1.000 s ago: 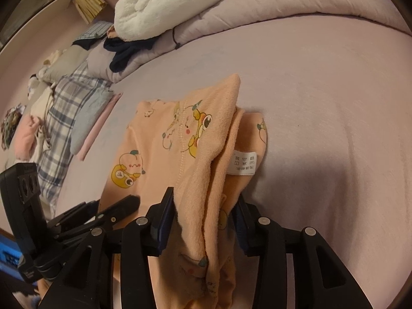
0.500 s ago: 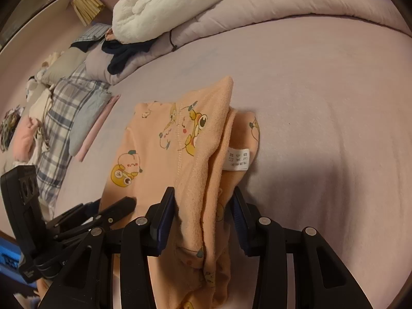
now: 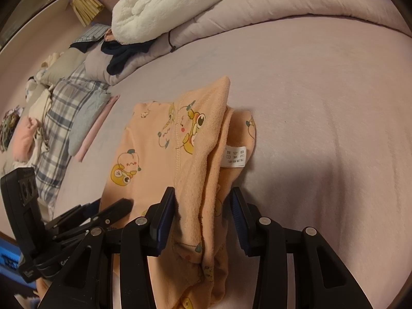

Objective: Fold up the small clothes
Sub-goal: 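Press the folded shirt flat on the bed with both tools closed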

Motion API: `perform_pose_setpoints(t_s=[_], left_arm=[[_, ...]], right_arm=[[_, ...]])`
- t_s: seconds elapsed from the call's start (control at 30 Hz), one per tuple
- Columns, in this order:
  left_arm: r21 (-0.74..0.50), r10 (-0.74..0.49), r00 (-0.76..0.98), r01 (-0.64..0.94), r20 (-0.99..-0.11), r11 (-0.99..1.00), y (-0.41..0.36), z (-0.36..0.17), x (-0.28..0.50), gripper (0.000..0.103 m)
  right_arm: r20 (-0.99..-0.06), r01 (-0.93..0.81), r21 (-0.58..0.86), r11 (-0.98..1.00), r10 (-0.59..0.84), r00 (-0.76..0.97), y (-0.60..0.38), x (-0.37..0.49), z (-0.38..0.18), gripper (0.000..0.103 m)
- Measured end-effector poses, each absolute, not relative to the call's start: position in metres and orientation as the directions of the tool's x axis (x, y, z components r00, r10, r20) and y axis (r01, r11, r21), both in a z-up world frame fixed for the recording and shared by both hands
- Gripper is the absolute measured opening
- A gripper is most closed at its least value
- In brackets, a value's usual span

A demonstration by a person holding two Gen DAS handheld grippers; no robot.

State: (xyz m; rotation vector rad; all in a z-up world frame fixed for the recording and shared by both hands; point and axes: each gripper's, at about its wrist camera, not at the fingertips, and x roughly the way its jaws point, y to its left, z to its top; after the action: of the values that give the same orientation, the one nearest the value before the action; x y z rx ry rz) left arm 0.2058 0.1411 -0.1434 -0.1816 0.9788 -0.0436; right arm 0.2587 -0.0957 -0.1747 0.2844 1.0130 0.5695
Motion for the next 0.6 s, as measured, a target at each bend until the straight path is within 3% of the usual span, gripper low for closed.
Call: perform_pose_setpoints(t_s=[0.6], left_arm=[[-0.175,-0.12,0.559,-0.046,-0.82,0.984,0.143,-0.1436,0.2038,0.047]], right_arm=[[-0.719,-0.309,0.473,0.825,0.564,0.407,-0.099,0.2571,-0.1739,0.042]])
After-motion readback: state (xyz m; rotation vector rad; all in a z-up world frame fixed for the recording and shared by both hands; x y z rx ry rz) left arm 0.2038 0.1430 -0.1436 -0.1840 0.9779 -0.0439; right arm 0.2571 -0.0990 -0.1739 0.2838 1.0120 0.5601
